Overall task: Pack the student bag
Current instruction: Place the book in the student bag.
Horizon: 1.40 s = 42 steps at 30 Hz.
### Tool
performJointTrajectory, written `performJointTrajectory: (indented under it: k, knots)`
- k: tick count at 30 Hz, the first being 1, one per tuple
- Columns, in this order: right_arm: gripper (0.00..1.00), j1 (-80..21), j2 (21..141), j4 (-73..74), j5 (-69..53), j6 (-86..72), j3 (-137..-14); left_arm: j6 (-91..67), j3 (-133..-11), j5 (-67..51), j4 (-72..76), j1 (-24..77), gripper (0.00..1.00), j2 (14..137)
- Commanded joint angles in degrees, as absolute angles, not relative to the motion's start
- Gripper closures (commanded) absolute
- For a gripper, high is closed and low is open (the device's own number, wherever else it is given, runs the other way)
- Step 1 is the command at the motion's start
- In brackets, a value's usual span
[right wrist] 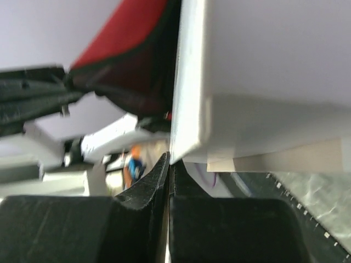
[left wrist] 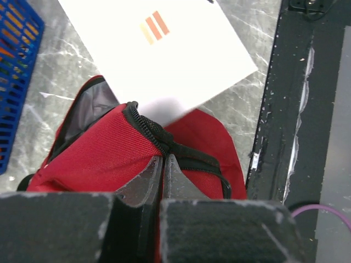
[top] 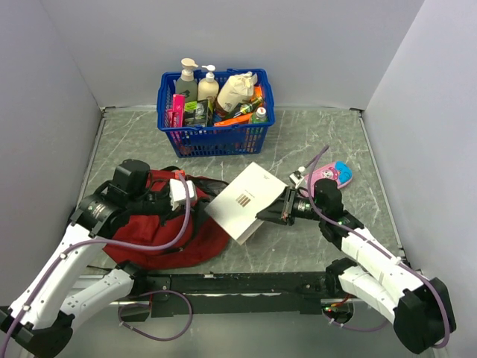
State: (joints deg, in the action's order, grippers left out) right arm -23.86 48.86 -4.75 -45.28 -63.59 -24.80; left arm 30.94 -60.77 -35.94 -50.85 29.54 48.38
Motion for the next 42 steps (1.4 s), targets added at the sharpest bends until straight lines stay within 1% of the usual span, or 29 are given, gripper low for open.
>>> performJointTrajectory:
  k: [1, 5, 6, 10, 16, 22, 26, 30, 37, 42]
  knots:
    - [1.0, -23.6, 51.1, -16.0, -58.5, -67.0, -26.5, 32.2, -64.0, -36.6, -48.4, 29.7, 0.99, 46.2]
    - [1.0, -23.7, 54.1, -24.3, -60.6, -71.4, -26.5, 33.7, -65.3, -37.2, -49.8, 29.6, 0.99, 46.8]
    - [1.0, -23.9, 56.0, -28.6, -60.7, -72.5, -26.5, 34.2, -65.7, -37.1, -50.3, 29.6, 0.99, 46.8]
    - [1.0, -26.5, 62.1, -36.8, -61.3, -77.8, -27.6, 34.5, -66.4, -36.0, -50.7, 29.5, 0.99, 47.1]
    - [1.0, -31.3, 67.8, -39.3, -56.3, -78.0, -31.3, 33.5, -65.8, -37.0, -49.5, 29.3, 0.99, 47.4]
    - [1.0, -36.2, 71.5, -44.7, -44.1, -80.2, -31.0, 33.4, -65.5, -37.8, -49.6, 29.3, 0.99, 47.6]
    - [1.0, -39.6, 76.2, -45.8, -39.6, -79.9, -32.0, 33.2, -65.0, -38.2, -49.3, 29.3, 0.99, 47.7]
    - [1.0, -42.9, 80.9, -46.7, -39.6, -81.8, -32.8, 33.0, -65.2, -38.7, -48.9, 29.3, 0.99, 48.1]
    - [1.0, -47.6, 80.2, -46.4, -39.3, -81.8, -30.0, 32.8, -64.5, -39.6, -47.4, 29.3, 0.99, 49.1]
    - [1.0, -48.9, 83.1, -53.7, -42.9, -85.3, -28.3, 31.9, -64.7, -40.2, -46.4, 29.3, 0.99, 50.1]
